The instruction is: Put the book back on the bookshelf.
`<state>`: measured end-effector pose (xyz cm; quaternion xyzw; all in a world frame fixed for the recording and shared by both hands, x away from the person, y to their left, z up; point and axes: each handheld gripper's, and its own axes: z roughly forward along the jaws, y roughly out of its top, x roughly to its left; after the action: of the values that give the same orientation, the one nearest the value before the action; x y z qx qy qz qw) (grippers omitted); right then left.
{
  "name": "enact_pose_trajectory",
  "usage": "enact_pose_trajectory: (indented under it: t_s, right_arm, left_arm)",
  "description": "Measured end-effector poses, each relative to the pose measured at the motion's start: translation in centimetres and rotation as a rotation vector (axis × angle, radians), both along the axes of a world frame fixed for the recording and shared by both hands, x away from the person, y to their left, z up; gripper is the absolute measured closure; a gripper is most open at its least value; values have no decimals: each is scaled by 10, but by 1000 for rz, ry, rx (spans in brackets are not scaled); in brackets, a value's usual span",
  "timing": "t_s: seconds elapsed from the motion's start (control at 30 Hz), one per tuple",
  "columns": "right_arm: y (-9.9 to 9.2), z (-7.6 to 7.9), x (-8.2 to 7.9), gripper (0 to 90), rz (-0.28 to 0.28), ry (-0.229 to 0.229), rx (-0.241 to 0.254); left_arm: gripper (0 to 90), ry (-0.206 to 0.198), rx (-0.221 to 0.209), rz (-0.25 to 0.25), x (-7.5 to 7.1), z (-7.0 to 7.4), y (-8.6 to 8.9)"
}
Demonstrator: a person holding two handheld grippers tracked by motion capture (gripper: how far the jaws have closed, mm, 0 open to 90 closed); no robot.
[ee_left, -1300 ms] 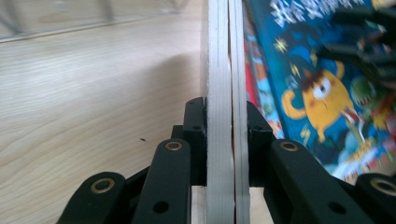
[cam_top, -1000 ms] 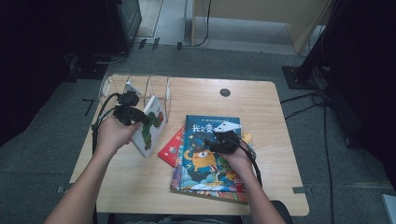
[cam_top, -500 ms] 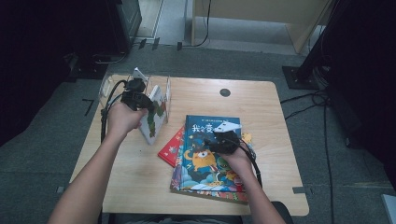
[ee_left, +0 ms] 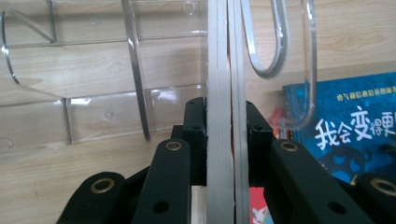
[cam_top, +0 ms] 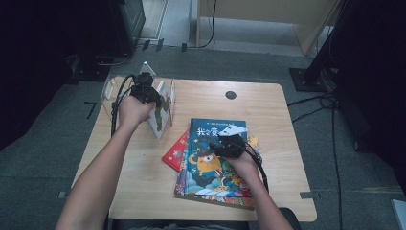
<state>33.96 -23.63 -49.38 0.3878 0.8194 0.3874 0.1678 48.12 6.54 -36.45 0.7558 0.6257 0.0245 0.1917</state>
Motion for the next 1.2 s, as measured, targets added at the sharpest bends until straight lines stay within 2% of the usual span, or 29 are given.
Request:
enact_pose_trajectory:
  t_s: [0.37, 0.47, 0.73, 0.9, 1.0, 1.1, 1.17, 1.2]
  right_arm:
    - [0, 0, 0, 460, 0, 1, 1]
    - [0, 0, 0, 461, 0, 1, 1]
    - [0, 0, 0, 464, 3, 1, 1]
    - [0, 0, 0, 464, 3, 1, 1]
    - [0, 0, 0, 464, 2, 1, 1]
    - [0, 0, 0, 464, 3, 1, 1]
    - [0, 0, 0, 464, 3, 1, 1]
    - [0, 0, 0, 464, 3, 1, 1]
  left_arm:
    - [767, 10, 7, 12, 15, -11, -7]
    - [763, 0, 13, 6, 16, -13, -9]
    - [757, 13, 14, 3, 19, -17, -8]
    - [750, 17, 8, 3, 20, -16, -7]
    - [745, 20, -13, -1, 21, -14, -5]
    - [736, 14, -4, -11, 20, -11, -5]
    - [700, 0, -31, -5, 19, -5, -2]
    - [694, 0, -31, -5, 19, -5, -2]
